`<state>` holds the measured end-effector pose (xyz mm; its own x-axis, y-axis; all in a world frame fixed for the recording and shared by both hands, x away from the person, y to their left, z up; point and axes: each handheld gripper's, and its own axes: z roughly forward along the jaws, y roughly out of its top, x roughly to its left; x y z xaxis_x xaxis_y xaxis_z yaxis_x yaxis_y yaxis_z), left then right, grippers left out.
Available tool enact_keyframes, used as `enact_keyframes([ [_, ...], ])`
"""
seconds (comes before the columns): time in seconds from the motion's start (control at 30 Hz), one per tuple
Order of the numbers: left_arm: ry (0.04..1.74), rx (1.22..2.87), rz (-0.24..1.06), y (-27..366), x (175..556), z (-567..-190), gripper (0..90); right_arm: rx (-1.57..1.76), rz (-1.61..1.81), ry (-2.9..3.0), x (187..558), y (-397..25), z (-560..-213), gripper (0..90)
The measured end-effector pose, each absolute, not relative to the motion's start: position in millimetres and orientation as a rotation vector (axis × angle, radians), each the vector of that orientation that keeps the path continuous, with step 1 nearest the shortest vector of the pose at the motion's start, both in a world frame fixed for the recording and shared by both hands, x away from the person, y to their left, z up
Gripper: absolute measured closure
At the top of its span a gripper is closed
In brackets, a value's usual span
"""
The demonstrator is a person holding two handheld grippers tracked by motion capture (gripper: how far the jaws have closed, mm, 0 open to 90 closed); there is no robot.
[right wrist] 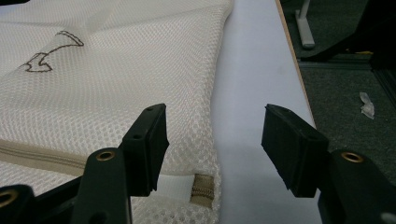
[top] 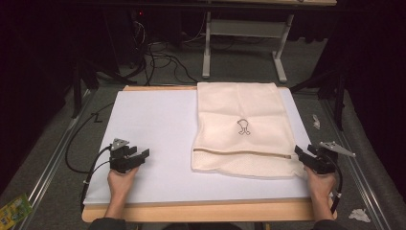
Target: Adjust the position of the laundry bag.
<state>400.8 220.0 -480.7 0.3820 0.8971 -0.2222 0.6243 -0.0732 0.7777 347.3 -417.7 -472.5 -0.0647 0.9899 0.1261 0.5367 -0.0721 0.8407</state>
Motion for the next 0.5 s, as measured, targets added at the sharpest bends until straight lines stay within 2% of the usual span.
enact_keyframes([
  [0.5, 1.235, 1.833, 0.359, 183, 401, -468, 38.0, 1.627, 1.015, 1.673, 344, -417, -467, 47.6],
])
